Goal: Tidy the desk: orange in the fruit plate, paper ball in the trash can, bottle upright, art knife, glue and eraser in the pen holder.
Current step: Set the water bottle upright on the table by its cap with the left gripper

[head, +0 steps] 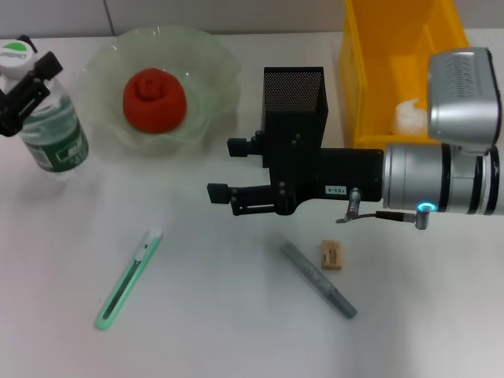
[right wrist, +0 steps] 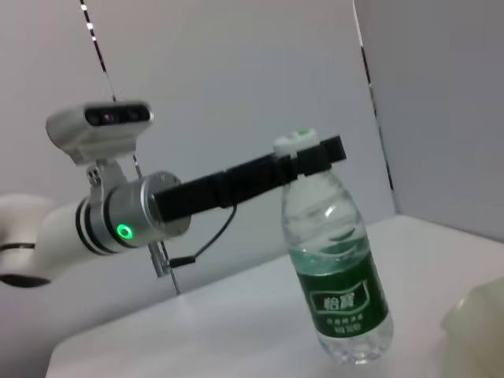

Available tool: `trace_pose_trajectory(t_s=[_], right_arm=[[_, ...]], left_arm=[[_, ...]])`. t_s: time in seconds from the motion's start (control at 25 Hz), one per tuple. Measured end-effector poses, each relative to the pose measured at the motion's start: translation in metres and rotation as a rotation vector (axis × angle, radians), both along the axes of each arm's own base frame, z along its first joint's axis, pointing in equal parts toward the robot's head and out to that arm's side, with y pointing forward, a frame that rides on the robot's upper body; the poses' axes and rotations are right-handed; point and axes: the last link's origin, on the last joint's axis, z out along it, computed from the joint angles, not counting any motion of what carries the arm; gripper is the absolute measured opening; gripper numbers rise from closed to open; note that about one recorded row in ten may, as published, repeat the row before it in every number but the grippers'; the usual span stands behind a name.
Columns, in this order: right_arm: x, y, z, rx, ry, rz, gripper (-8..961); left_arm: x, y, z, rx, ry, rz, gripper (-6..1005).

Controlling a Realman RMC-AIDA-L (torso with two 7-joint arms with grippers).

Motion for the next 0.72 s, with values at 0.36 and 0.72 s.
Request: trace_pose_trajectory(t_s=[0.36,0.72], right_arm=[[0.001,0.000,0.001,0.018,0.029,-0.012,848],[0.003,0.001,0.000,0.015,0.039,-0.031,848]], left_arm=[[-0.008,0.009,-0.005,0.110,0.047,0.075,440],[-0.005,0.020,-0.013,0.136,0.053,0.104,438]])
